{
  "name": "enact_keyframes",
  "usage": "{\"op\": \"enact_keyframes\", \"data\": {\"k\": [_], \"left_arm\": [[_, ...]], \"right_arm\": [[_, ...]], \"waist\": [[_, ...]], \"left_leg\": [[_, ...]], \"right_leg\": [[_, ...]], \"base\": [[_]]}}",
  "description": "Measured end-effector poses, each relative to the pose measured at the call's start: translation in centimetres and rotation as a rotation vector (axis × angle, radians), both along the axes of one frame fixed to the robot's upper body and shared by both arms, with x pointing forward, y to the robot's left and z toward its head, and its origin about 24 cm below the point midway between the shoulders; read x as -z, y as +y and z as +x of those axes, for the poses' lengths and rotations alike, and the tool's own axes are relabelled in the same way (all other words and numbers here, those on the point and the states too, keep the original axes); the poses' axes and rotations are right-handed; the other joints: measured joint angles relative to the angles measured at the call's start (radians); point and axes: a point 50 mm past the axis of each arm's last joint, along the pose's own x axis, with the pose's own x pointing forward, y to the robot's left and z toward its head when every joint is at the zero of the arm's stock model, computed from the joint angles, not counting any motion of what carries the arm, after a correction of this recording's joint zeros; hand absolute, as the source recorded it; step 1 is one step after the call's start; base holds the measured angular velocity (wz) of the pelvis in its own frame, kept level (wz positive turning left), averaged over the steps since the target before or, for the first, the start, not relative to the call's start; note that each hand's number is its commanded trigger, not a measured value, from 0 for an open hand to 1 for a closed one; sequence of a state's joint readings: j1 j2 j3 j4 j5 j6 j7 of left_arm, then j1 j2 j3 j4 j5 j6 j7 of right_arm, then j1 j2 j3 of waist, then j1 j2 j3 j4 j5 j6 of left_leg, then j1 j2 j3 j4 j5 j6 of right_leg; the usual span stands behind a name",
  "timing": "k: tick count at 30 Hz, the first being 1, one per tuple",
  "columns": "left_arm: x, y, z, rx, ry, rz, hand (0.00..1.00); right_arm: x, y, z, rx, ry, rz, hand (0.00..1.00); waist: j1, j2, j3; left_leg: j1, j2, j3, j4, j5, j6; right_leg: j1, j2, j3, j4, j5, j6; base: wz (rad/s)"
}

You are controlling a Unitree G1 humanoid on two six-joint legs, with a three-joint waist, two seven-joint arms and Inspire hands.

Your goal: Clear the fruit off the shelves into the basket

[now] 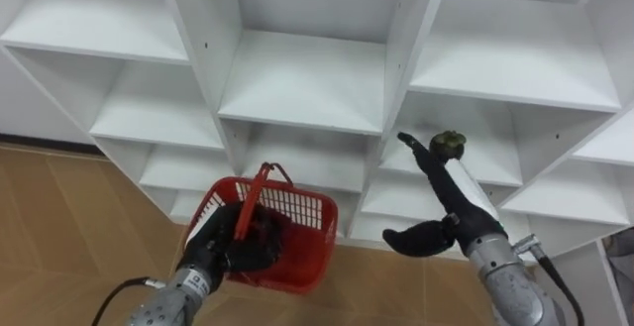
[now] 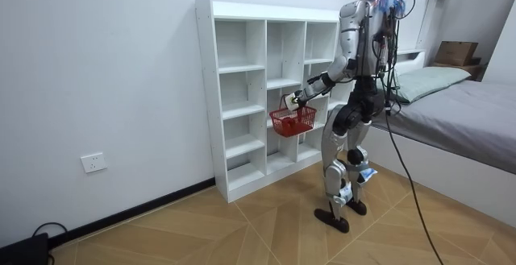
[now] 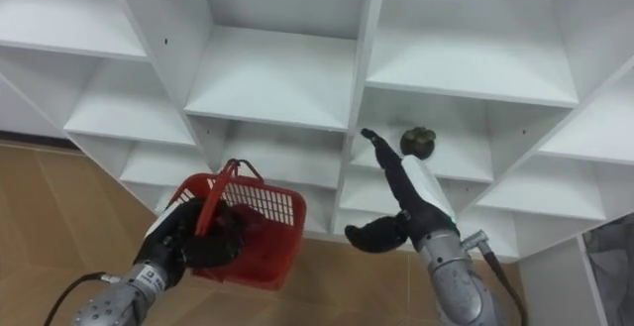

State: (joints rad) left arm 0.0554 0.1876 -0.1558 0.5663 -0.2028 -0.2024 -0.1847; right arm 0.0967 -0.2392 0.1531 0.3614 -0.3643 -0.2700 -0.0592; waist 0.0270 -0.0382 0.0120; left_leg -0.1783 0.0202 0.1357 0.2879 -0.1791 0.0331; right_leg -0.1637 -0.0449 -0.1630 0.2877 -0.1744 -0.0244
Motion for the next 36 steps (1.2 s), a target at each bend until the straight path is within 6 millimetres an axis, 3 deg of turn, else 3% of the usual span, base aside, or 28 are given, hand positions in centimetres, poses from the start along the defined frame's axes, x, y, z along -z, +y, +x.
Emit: {"op": "enact_keyframes", "data": {"k": [15,20,30,36], "left_arm": [[0.2,0.3,-0.3,-0.044,0.003,-0.012,1.0],[0.1,0.3,-0.3,-0.046,0.001,-0.014,1.0],[0.2,0.4,-0.3,-0.072,0.005,0.0,1.0],[0.2,0.4,-0.1,-0.076,0.002,0.005,1.0]], "right_arm": [[1.7,-1.7,-0.6,0.171,0.005,0.02,0.0],[1.3,-1.9,0.4,0.213,-0.039,0.009,0.0],[0.1,-2.2,2.7,0.295,-0.142,0.007,0.0],[-0.9,-2.6,3.7,0.361,-0.205,0.025,0.0]], "waist": [[0.006,0.0,-0.0078],[0.002,-0.001,-0.0077],[0.001,-0.012,0.0037],[0.0,-0.008,0.01]], "left_leg": [[-0.01,0.003,0.014,-0.004,0.0,0.0],[-0.035,0.003,0.014,0.004,0.0,0.0],[-0.078,0.002,-0.003,0.03,0.0,0.0],[-0.182,0.007,-0.01,0.092,-0.001,0.002]], "right_leg": [[-0.025,0.002,0.02,0.009,0.001,-0.001],[-0.052,0.002,0.017,0.02,0.001,-0.001],[-0.081,-0.005,-0.006,0.032,-0.003,-0.004],[-0.167,-0.011,-0.021,0.085,-0.008,-0.009]], "base": [[-0.03],[0.0],[0.06],[0.11]]}}
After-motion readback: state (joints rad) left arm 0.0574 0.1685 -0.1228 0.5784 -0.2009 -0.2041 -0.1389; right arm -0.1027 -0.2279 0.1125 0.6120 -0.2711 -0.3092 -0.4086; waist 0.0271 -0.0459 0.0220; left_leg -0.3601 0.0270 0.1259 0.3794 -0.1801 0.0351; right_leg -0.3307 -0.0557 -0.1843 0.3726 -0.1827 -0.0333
